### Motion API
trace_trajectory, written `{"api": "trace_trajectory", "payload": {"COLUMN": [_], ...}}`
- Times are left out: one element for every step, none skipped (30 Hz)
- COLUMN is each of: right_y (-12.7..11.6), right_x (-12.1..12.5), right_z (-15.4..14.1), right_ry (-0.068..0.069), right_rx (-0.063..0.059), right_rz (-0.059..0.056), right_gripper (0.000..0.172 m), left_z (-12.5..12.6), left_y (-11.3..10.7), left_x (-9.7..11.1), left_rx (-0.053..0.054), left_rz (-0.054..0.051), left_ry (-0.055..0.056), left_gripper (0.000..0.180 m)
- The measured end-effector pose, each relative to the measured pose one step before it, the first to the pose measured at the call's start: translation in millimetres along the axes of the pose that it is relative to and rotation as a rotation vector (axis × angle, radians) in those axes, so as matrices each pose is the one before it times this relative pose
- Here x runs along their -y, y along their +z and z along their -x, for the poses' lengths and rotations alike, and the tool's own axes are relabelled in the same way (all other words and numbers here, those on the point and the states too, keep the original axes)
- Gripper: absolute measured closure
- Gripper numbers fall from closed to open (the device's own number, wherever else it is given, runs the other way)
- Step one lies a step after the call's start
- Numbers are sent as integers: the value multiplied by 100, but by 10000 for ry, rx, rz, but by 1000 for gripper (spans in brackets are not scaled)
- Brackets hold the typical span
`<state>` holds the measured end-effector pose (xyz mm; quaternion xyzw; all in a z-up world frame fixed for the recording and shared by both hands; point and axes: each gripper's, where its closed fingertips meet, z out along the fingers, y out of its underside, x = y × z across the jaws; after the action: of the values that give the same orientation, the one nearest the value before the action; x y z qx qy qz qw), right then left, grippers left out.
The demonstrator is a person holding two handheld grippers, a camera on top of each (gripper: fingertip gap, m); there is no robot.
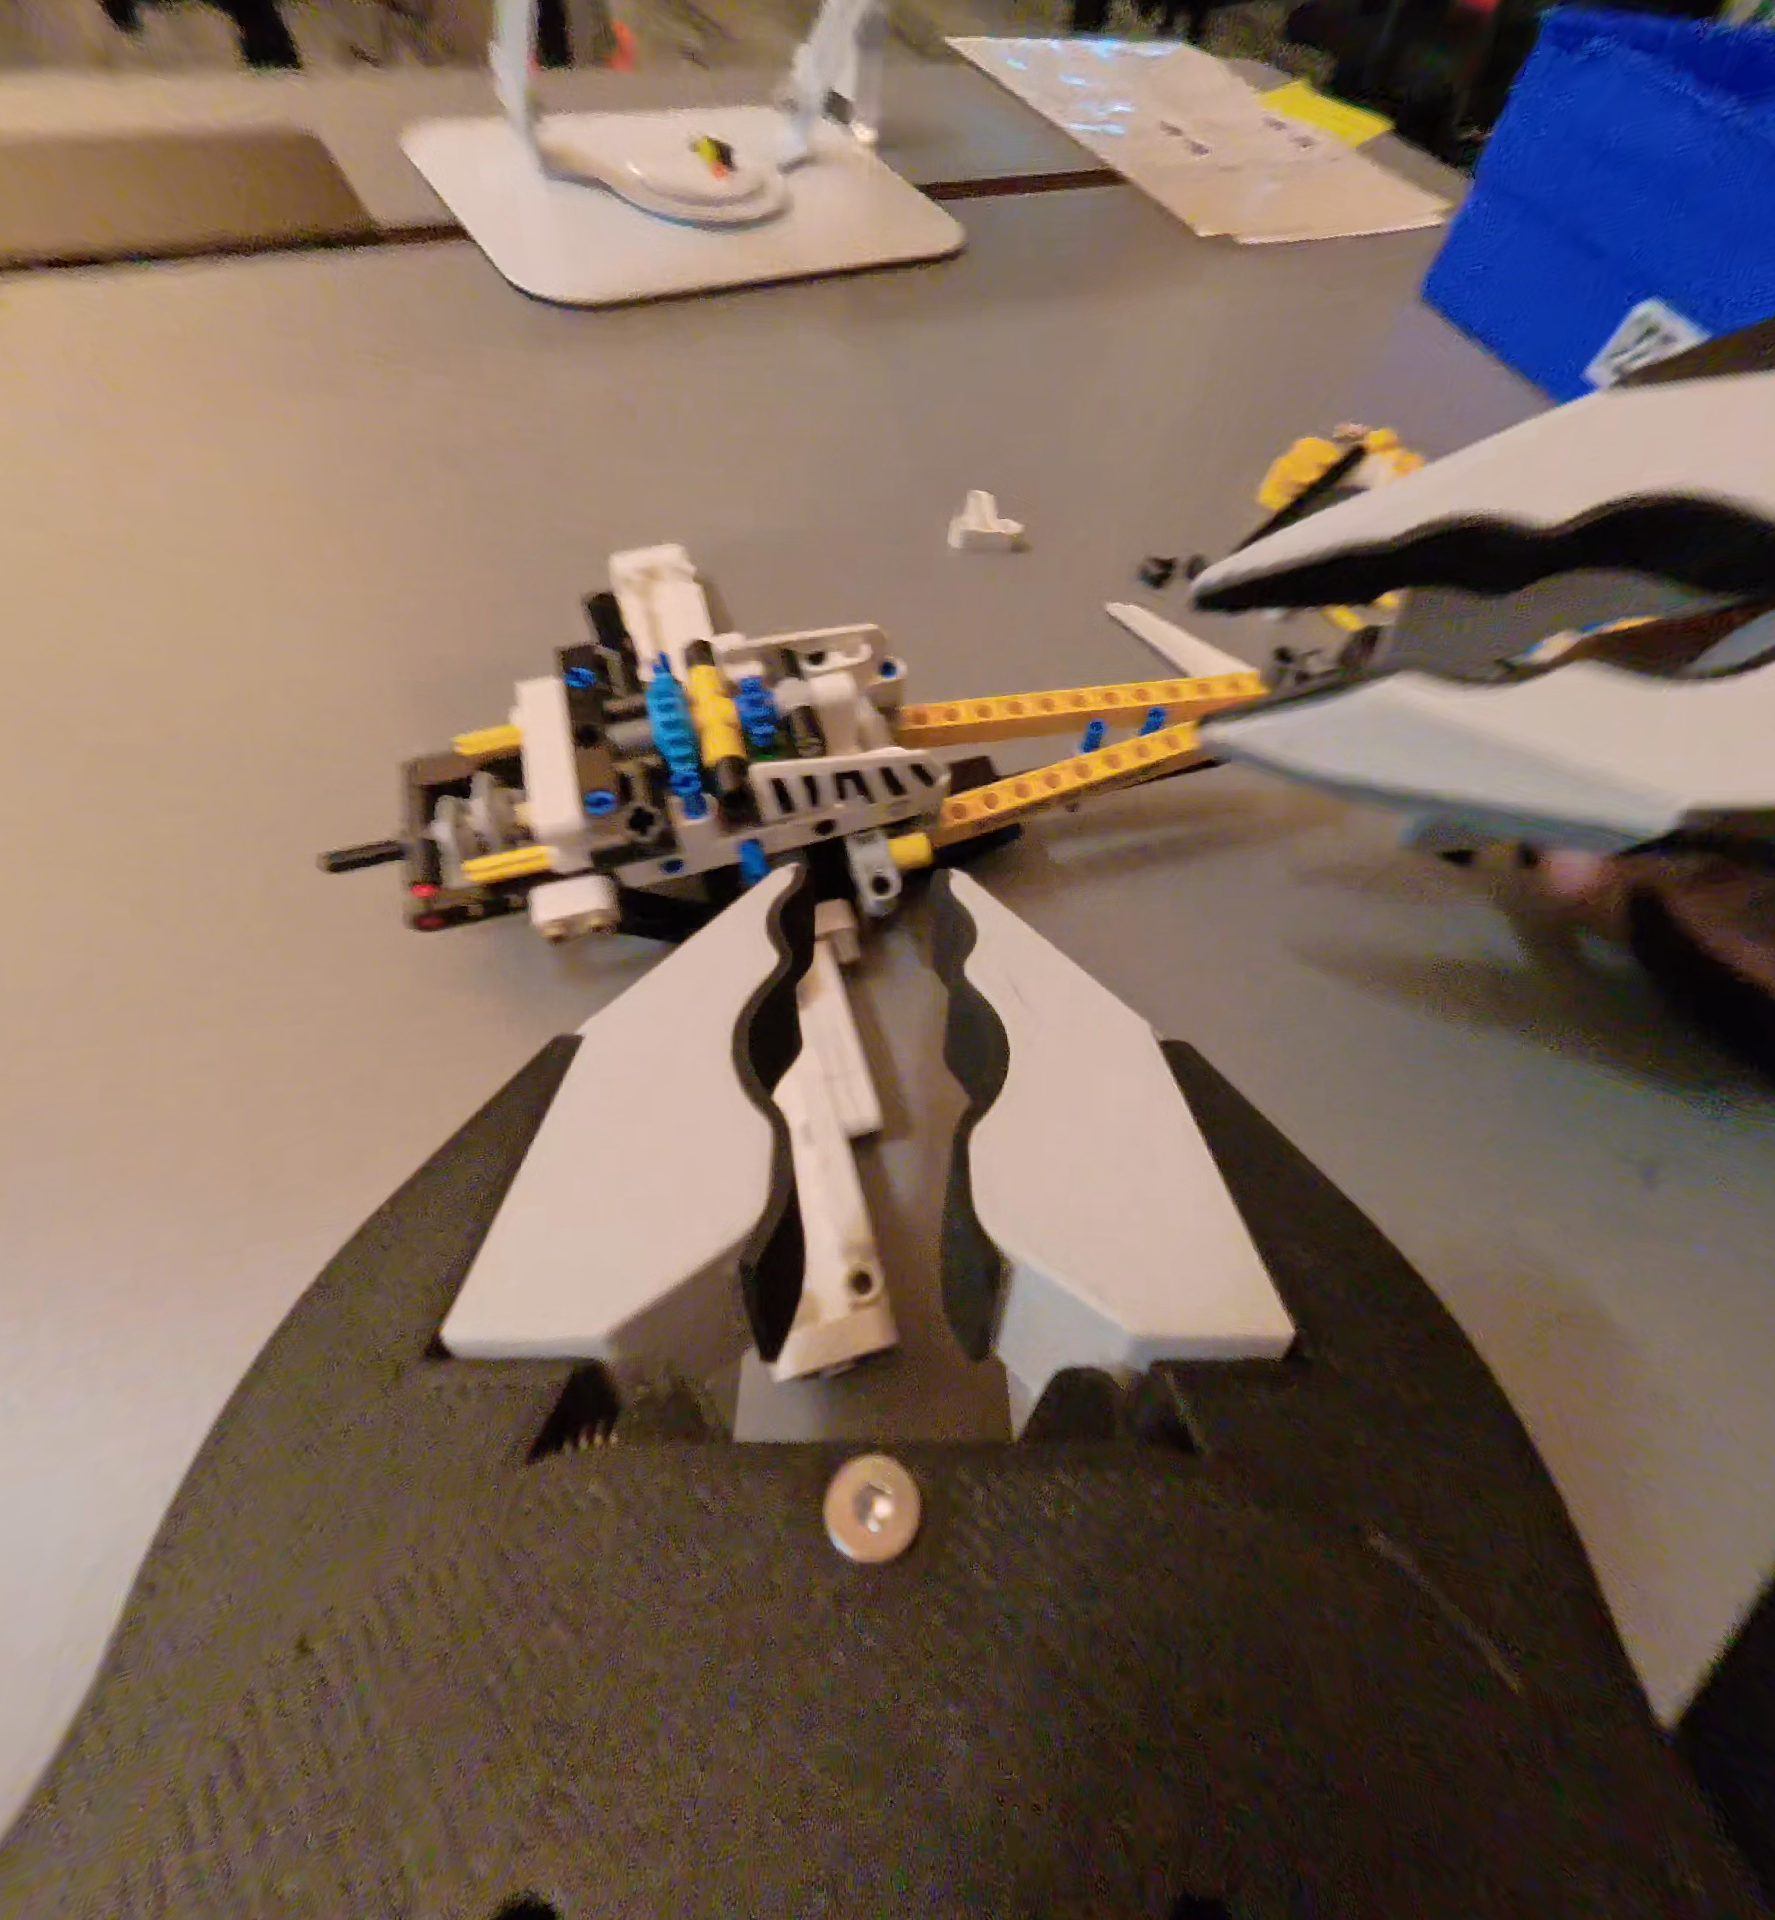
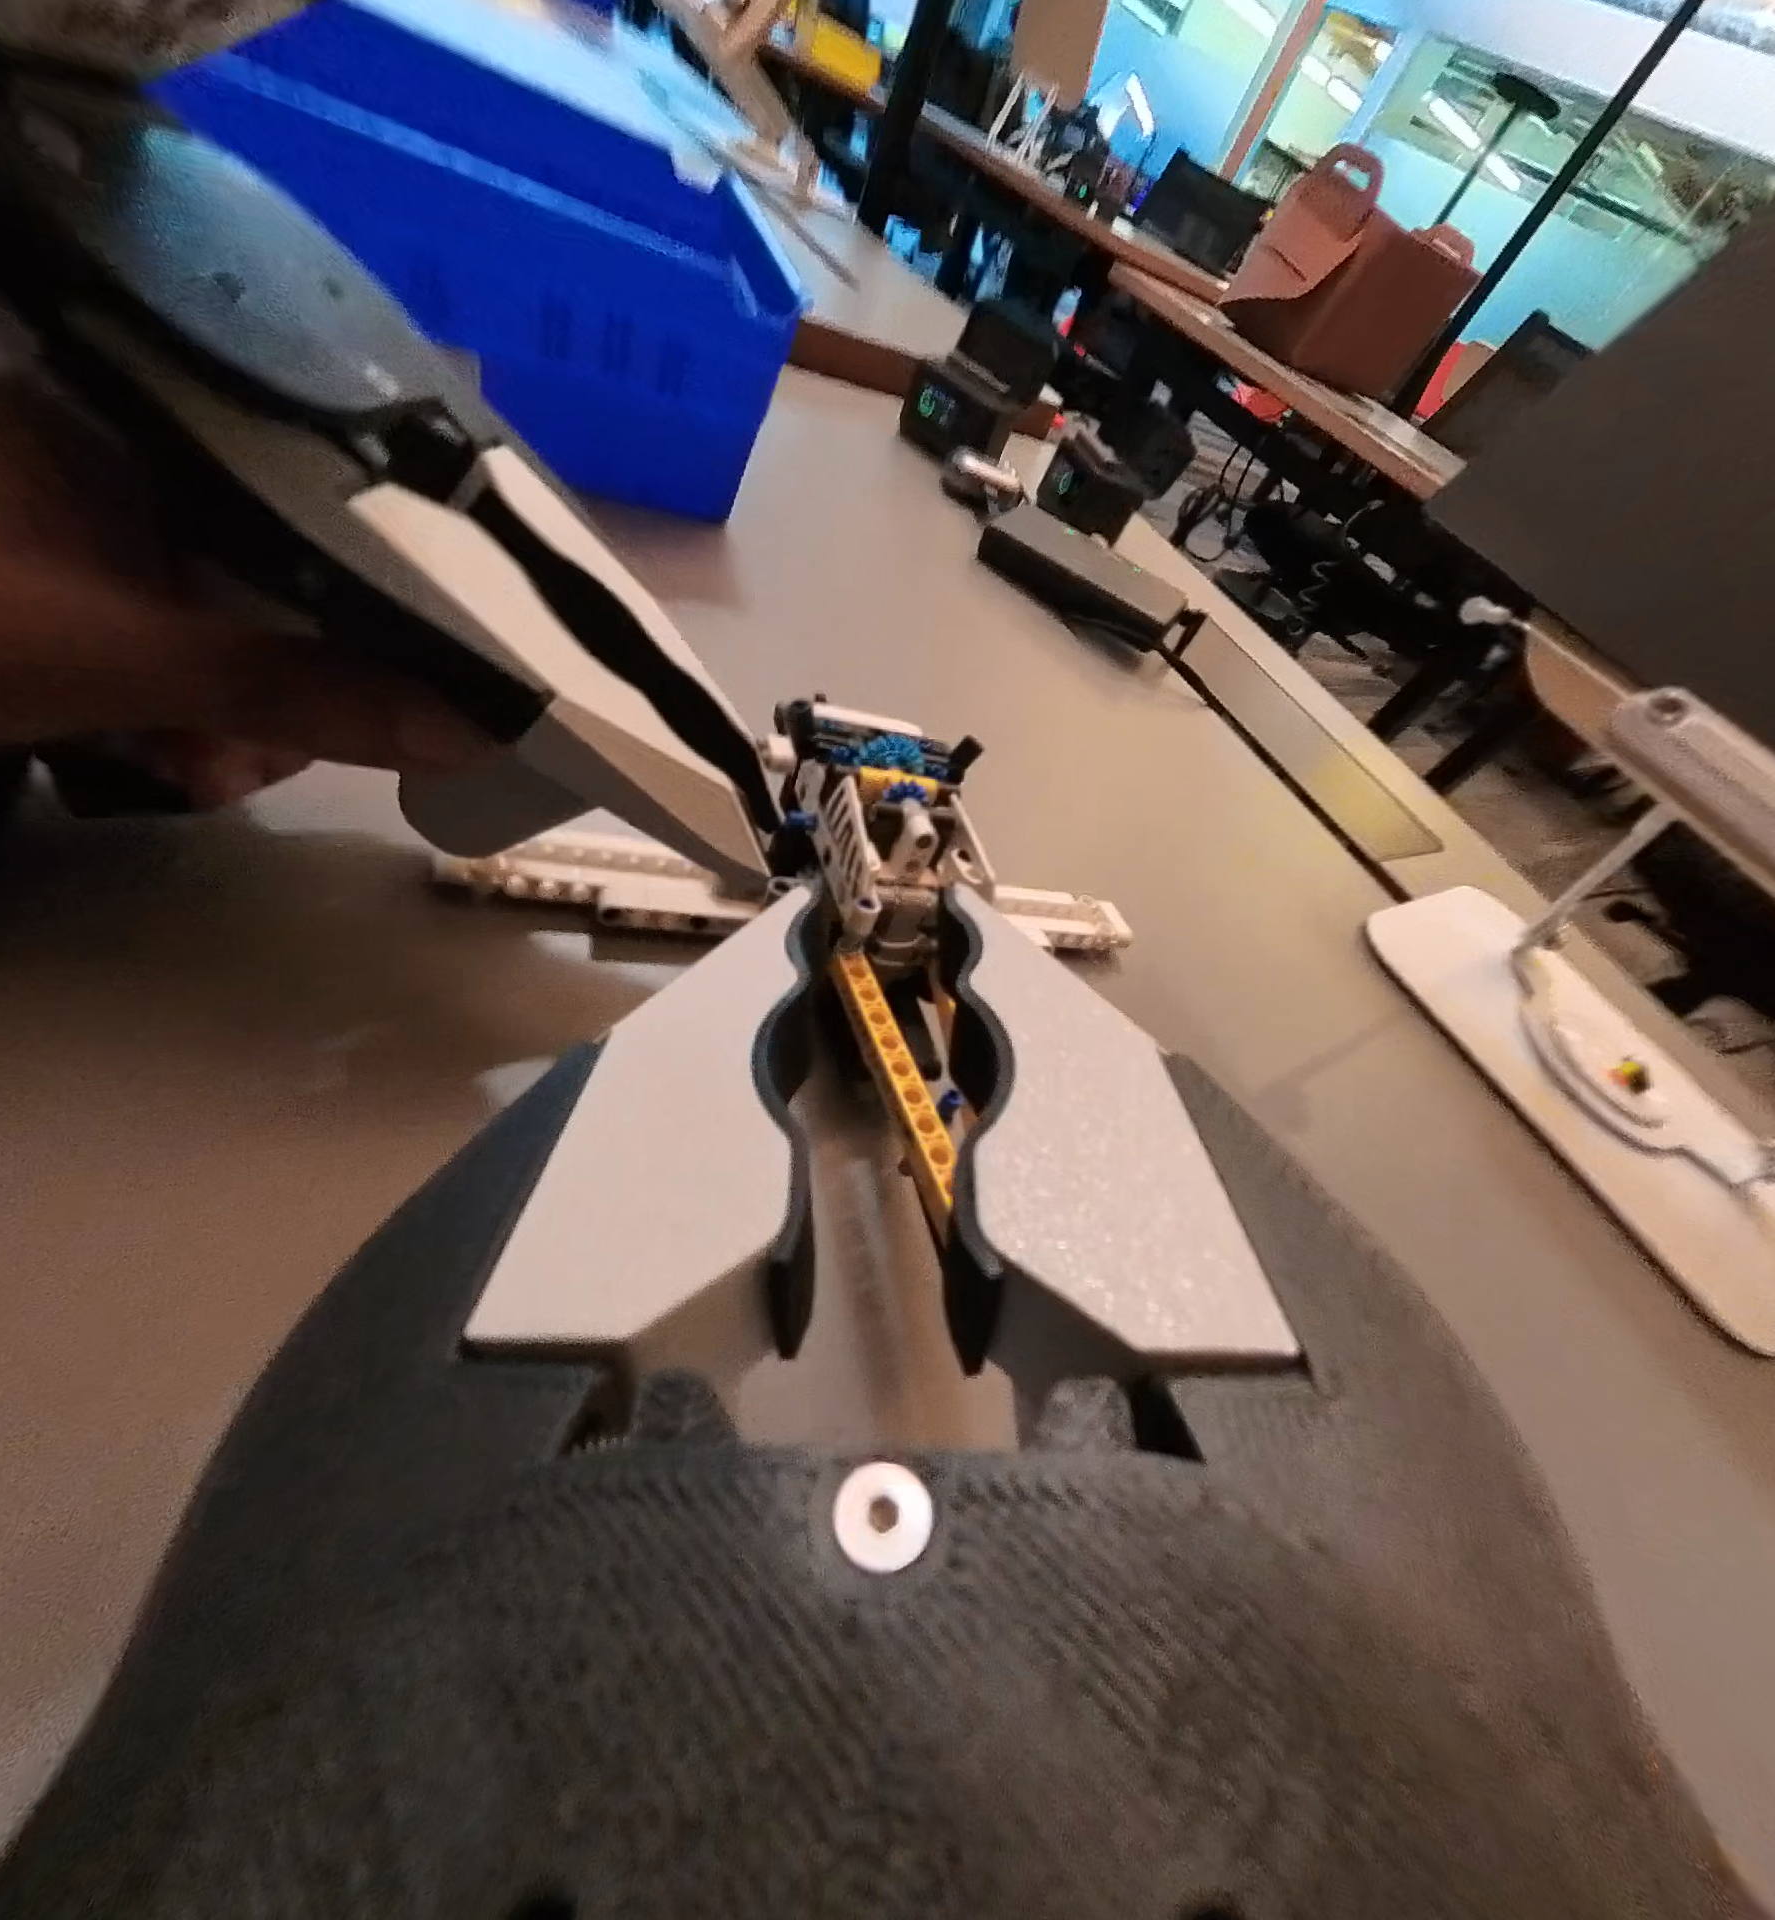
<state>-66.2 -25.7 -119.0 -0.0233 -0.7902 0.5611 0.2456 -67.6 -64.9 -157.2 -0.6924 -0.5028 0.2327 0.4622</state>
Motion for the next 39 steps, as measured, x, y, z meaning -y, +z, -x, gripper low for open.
{"api": "trace_trajectory", "payload": {"right_y": [429,400,368,362,331,290,266,225,197,172,177,200,188,185,167,124,107,88,115,122,122,137,97,48,11,10,30,15,6,13,6,35,29,19,11,3,4,15,32], "right_x": [-220,-161,-136,-152,-177,-213,-238,-223,-173,-91,-65,-70,-46,-44,-72,-51,-4,47,62,84,91,54,28,38,56,45,-2,-1,0,15,22,18,31,26,-1,-25,-3,6,-31], "right_z": [328,240,233,299,337,301,297,290,215,233,285,251,231,123,17,-60,-96,-78,-20,26,35,-18,-112,-139,17,84,107,64,11,8,-15,-9,-25,2,6,28,96,118,2], "right_ry": [-578,-678,-752,-800,-834,-861,-874,-852,-763,-635,-497,-357,-245,-169,-148,-183,-231,-244,-211,-173,-150,-156,-177,-192,-180,-112,-59,-30,-23,-44,-56,-50,-41,-48,-51,-11,52,69,9], "right_rx": [-91,-158,-178,-142,-133,-166,-189,-191,-205,-135,-25,44,98,78,38,11,-24,-16,8,31,20,-12,-90,-116,-15,32,48,28,-2,2,-2,-1,-2,17,24,47,102,100,7], "right_rz": [286,272,267,270,279,280,258,221,177,120,97,97,59,37,42,32,-4,-24,-9,-3,2,35,50,31,1,-21,-27,-33,-39,-35,-30,-28,-27,-33,-39,-38,-46,-32,10], "right_gripper": [154,155,155,157,159,160,160,161,164,164,164,164,163,161,161,159,159,159,159,159,159,160,163,167,170,171,172,172,172,172,171,171,170,171,170,169,164,164,164], "left_z": [-423,-30,205,261,232,250,-4,-165,-116,-47,-39,-3,-5,53,71,-19,-19,-8,-42,-34,5,10,-2,8,4,4,10,9,-9,5,12,29,37,38,23,3,-17,-5,2], "left_y": [302,296,249,155,48,10,44,117,175,196,220,201,110,23,-33,-40,-1,14,8,-1,5,8,6,-2,-3,-3,-2,-1,5,8,4,5,-2,-3,-6,-1,-3,-14,1], "left_x": [-158,-258,-347,-201,16,121,64,20,-106,-244,-286,-207,-56,133,179,119,42,-27,-2,-2,-9,-9,-24,-3,13,-5,-3,-1,-16,-11,-1,-8,7,4,7,9,4,20,5], "left_rx": [-405,-195,-44,35,97,175,38,-74,-65,-42,-48,-48,-49,-17,-9,-64,-45,-30,-30,-22,3,-3,-8,-11,-12,-12,-8,-10,-7,0,8,14,19,8,-6,-24,-30,-26,-11], "left_rz": [24,63,154,196,63,13,64,69,98,162,170,131,77,-60,-98,-69,-28,13,6,-2,1,9,9,-1,-6,1,0,-2,10,6,5,4,-1,-6,-8,-5,-5,-15,5], "left_ry": [-401,-348,-218,-139,85,169,154,91,29,4,-8,-39,-36,-11,-3,4,-19,-17,6,12,-2,-8,-12,-15,-15,-18,-17,-14,-7,-2,-4,-8,-16,-22,-26,-26,-24,-18,-11], "left_gripper": [161,161,161,161,164,167,167,168,168,169,169,169,169,170,174,175,175,175,175,175,175,175,175,175,175,175,176,176,176,176,176,176,176,176,176,176,176,176,176]}}
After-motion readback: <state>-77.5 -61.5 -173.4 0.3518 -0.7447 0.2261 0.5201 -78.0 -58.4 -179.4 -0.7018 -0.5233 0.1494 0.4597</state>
